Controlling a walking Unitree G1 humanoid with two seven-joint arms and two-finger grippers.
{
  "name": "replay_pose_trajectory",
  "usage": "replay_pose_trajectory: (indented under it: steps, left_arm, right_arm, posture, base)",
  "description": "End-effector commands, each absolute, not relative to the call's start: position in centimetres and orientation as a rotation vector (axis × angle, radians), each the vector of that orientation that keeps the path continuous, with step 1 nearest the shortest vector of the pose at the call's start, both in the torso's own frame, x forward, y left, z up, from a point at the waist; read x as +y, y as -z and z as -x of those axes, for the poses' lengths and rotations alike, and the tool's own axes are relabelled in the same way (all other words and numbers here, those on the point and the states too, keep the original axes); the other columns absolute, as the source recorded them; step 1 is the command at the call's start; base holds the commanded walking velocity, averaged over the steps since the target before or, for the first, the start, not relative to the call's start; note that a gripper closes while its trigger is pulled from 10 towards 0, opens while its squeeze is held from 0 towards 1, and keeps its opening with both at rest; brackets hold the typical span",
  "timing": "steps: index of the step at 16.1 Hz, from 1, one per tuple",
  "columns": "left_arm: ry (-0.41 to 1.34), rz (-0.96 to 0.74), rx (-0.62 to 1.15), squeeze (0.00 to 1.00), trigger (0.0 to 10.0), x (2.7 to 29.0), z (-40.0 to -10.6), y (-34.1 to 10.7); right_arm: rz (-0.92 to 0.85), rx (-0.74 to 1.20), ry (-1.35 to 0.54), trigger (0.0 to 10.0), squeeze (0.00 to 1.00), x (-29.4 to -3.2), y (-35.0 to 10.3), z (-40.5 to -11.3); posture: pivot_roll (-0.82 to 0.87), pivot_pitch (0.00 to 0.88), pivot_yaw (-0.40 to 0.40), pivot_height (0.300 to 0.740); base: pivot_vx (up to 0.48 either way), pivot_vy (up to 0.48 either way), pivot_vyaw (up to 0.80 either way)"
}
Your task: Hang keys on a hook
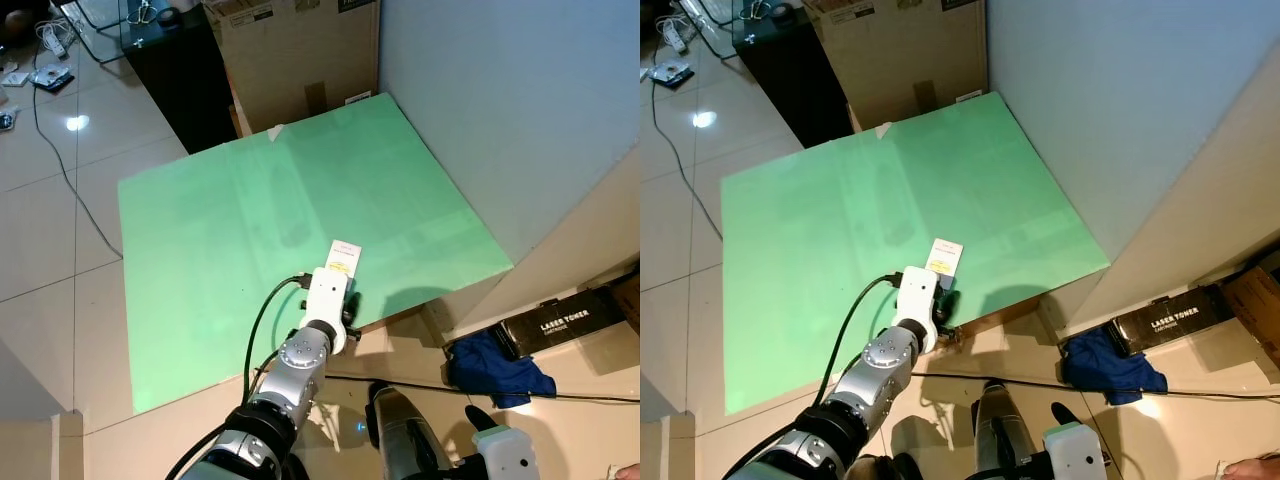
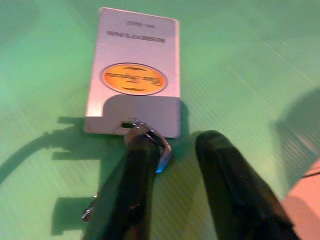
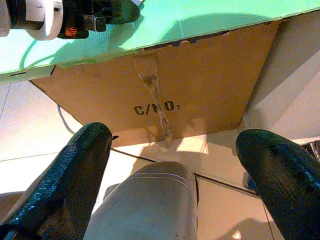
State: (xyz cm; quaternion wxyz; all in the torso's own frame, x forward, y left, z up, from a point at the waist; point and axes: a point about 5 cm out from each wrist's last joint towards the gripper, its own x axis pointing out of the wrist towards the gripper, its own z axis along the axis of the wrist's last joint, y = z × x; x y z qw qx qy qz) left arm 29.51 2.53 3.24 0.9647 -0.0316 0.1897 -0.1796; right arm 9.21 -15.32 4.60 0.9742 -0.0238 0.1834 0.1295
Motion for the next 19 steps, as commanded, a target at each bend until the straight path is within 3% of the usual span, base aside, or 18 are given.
replay_pose_trajectory:
  steps: [1, 7, 13, 17, 19]
  left_arm:
    - [0.413, 0.134, 0.398, 0.00, 0.0, -1.9, -30.1, -5.6]
    - [0.343, 0.198, 0.465, 0.00, 0.0, -1.5, -30.2, -5.2]
    - [0.344, 0.219, 0.413, 0.00, 0.0, -1.4, -31.2, -6.5]
    - [0.354, 0.269, 0.306, 0.00, 0.0, -0.8, -33.5, -9.8]
    - [0.342, 0.317, 0.214, 0.00, 0.0, 0.8, -35.3, -12.5]
  right_arm:
    - [0.048, 0.391, -0.267, 10.0, 1.00, -14.9, -4.2, -8.6]
    - [0.051, 0.395, -0.268, 10.0, 1.00, -14.9, -4.2, -8.6]
    - [0.050, 0.368, -0.261, 10.0, 1.00, -15.0, -4.1, -9.7]
    - [0.069, 0.302, -0.255, 10.0, 1.00, -15.8, -4.2, -12.7]
    - [0.073, 0.223, -0.234, 10.0, 1.00, -17.0, -5.9, -15.3]
  posture:
    - [-0.41, 0.286, 0.139, 0.717]
    - [-0.41, 0.286, 0.138, 0.717]
    - [-0.40, 0.254, 0.143, 0.717]
    - [-0.37, 0.157, 0.154, 0.717]
    - [-0.33, 0.073, 0.171, 0.717]
  base:
    - [0.000, 0.000, 0.00]
    - [0.000, 0.000, 0.00]
    - [0.000, 0.000, 0.00]
    - [0.000, 0.000, 0.00]
    - [0.000, 0.000, 0.00]
